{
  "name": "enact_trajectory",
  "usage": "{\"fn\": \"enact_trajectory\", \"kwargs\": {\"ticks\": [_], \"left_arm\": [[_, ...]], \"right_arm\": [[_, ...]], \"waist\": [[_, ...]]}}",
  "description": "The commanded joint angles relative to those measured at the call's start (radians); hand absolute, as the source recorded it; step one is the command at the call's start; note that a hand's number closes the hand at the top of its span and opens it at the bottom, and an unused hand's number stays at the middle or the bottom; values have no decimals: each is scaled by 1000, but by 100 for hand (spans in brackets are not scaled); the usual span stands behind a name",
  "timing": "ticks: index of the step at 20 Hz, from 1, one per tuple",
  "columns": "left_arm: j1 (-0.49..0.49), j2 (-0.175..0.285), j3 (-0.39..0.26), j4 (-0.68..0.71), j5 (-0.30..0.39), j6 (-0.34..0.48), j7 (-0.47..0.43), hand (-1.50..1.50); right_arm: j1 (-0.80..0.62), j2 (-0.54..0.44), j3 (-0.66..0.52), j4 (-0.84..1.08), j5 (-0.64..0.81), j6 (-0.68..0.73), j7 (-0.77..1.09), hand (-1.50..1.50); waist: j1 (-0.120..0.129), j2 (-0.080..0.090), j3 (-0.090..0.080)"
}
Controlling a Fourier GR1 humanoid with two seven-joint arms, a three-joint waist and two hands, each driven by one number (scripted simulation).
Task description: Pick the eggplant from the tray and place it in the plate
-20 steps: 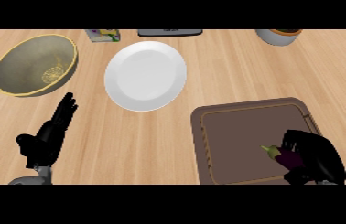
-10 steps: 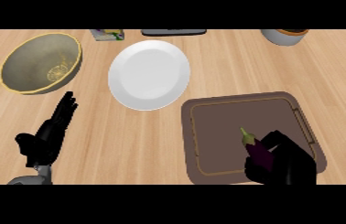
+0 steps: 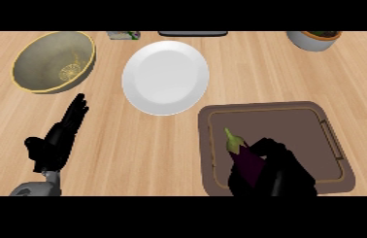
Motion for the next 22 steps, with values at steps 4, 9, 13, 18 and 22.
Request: {"fn": "enact_trajectory", "kwargs": {"ticks": [4, 9, 13, 18, 22], "left_arm": [[20, -13, -15, 11, -2, -24, -38, 0], [-25, -23, -23, 16, -17, -11, -25, 0], [-60, -4, -18, 29, -7, -44, -18, 0], [-85, -54, -48, 76, -44, -4, -33, 0], [-104, -28, -29, 61, -26, -26, -13, 0]], "right_arm": [[-243, 9, 137, 74, 53, 94, 343, 150], [-403, 9, 48, 181, -89, 135, 345, 150], [-534, 9, -29, 305, -214, 53, 345, 150], [-687, 9, -122, 466, -341, -15, 317, 150], [-792, 9, -180, 643, -404, -73, 285, 150]], "waist": [[36, 12, 3], [54, 19, 4], [71, 25, 5], [79, 32, 4], [100, 34, 5]]}}
